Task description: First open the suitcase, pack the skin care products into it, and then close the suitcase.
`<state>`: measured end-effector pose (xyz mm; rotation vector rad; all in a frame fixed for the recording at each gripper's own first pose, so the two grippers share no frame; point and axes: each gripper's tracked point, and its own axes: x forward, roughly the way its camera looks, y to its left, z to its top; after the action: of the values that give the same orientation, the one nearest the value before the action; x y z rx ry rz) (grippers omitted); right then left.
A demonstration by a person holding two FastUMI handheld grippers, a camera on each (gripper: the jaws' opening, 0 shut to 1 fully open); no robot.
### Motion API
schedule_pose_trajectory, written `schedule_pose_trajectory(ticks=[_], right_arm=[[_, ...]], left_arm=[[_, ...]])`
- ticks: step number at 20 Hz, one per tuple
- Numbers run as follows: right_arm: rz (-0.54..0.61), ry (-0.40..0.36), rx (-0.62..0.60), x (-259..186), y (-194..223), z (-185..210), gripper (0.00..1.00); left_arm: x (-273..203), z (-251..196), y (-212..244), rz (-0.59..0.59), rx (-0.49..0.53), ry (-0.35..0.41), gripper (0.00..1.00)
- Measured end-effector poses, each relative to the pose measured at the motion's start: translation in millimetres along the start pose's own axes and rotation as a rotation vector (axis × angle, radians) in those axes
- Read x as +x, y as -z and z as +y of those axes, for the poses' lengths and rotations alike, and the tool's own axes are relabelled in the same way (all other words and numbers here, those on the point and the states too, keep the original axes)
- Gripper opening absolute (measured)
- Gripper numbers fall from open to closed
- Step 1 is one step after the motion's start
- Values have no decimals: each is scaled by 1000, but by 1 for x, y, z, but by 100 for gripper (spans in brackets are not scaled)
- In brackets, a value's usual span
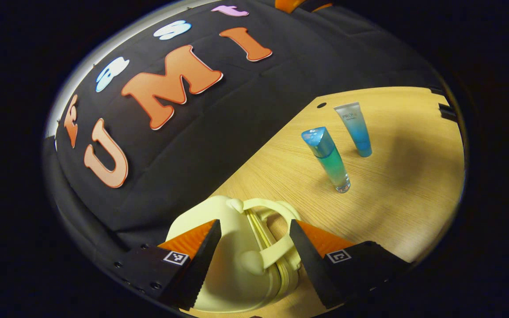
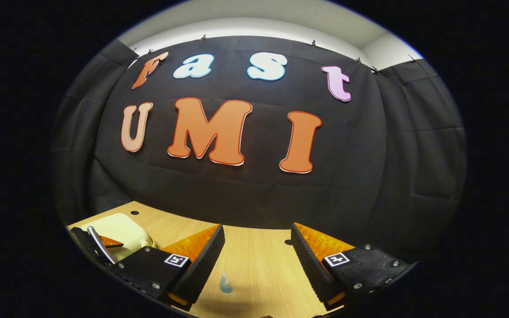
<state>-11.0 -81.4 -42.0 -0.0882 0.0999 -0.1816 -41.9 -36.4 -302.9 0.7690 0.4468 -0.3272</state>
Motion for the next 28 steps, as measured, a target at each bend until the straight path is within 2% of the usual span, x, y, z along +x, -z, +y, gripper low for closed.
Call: schedule_pose_trajectory(ticks=[7, 10, 11, 12, 14, 15, 16, 18, 19, 20, 22, 28], right_arm=[[9, -2, 10, 2, 6, 1, 95], [15, -1, 12, 1, 10, -1, 95], [18, -1, 15, 0, 11, 0, 95], [18, -1, 19, 0, 10, 0, 95], [15, -1, 17, -1, 10, -1, 95], [17, -1, 15, -1, 11, -2, 95], [18, -2, 15, -1, 11, -2, 95], [16, -4, 18, -2, 10, -3, 95], [15, -3, 18, -1, 10, -3, 95], [14, -3, 17, 0, 9, -3, 95], [16, -3, 14, -1, 11, -3, 95], [26, -17, 7, 2, 13, 7, 95]], left_arm=[[-3, -18, 0, -32, 206, 30, 94], [3, -15, 13, 32, 287, 11, 94], [5, -19, 17, 47, 298, 27, 90], [9, -17, 20, 53, 309, 20, 82], [10, -17, 20, 54, 327, 20, 79], [13, -20, 22, 65, 340, 27, 68], [17, -26, 22, 64, 371, 39, 53], [24, -26, 23, 75, 421, 12, 21], [29, -25, 23, 59, 415, 7, 11], [16, -22, 20, 76, 379, 18, 7], [15, -16, 14, 70, 280, 44, 7], [3, 45, -20, 31, 34, -23, 7]])
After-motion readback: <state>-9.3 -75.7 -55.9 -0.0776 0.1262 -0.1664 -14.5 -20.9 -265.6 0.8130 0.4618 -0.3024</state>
